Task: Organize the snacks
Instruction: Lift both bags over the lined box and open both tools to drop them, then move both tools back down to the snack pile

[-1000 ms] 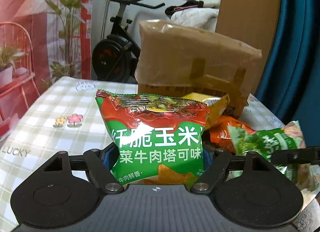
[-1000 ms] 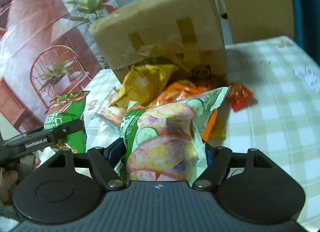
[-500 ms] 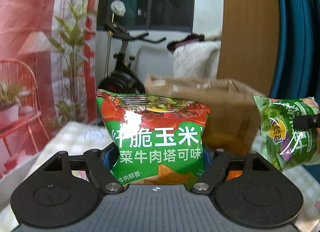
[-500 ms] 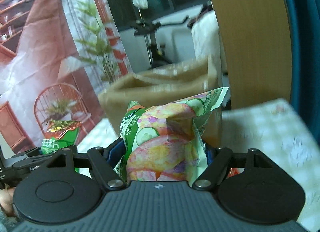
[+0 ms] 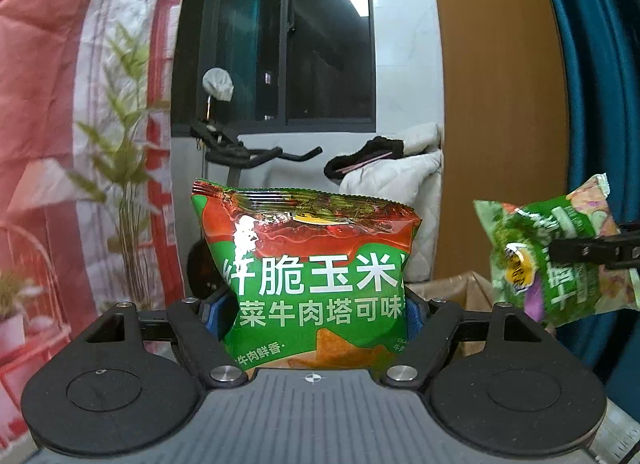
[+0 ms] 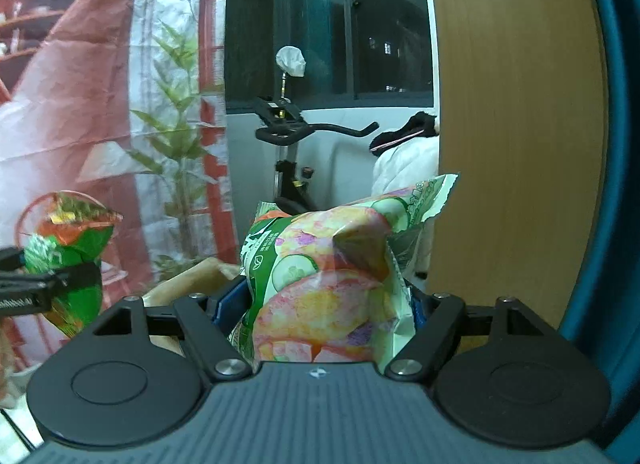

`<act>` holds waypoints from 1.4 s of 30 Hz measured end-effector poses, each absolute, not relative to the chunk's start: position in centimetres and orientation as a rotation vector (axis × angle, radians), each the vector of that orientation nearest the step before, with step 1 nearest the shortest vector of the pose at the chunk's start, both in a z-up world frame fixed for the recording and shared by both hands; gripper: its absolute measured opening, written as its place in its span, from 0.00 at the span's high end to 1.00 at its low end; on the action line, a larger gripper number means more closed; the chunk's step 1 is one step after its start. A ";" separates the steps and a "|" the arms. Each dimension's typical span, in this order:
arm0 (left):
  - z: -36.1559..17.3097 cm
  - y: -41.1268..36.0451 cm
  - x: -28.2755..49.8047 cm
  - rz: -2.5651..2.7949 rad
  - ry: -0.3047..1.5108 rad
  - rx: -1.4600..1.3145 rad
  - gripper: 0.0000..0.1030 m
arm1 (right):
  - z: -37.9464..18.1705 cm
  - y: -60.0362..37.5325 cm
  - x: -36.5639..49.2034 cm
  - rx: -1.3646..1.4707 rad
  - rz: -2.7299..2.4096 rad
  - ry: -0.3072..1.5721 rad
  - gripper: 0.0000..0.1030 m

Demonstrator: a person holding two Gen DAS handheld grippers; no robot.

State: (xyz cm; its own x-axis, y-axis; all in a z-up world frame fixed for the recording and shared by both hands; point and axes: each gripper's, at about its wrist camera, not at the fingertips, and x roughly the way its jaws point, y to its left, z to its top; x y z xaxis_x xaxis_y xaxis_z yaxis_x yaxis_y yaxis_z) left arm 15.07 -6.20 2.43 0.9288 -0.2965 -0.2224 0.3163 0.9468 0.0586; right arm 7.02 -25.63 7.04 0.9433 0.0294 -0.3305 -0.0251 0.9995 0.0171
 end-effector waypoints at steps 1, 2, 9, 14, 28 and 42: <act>2.6 -7.1 15.8 -0.310 0.208 0.119 0.22 | 6.9 -25.7 8.1 0.003 0.017 0.344 0.25; 2.7 -8.3 16.8 -0.306 0.207 0.150 0.22 | 6.6 -25.9 9.3 -0.005 0.010 0.357 0.25; 0.7 -12.5 22.9 -0.287 0.294 0.221 0.22 | 3.3 -26.0 15.1 -0.060 0.000 0.494 0.25; -1.1 -13.1 25.6 -0.297 0.364 0.205 0.16 | 1.1 -25.7 16.8 -0.068 0.001 0.540 0.22; -1.4 -7.8 22.4 -0.352 0.448 0.048 0.09 | 1.4 -26.6 13.5 0.026 0.070 0.495 0.08; -4.9 -1.4 13.0 -0.347 0.468 0.038 0.09 | -1.3 -25.3 4.9 0.048 0.162 0.455 0.07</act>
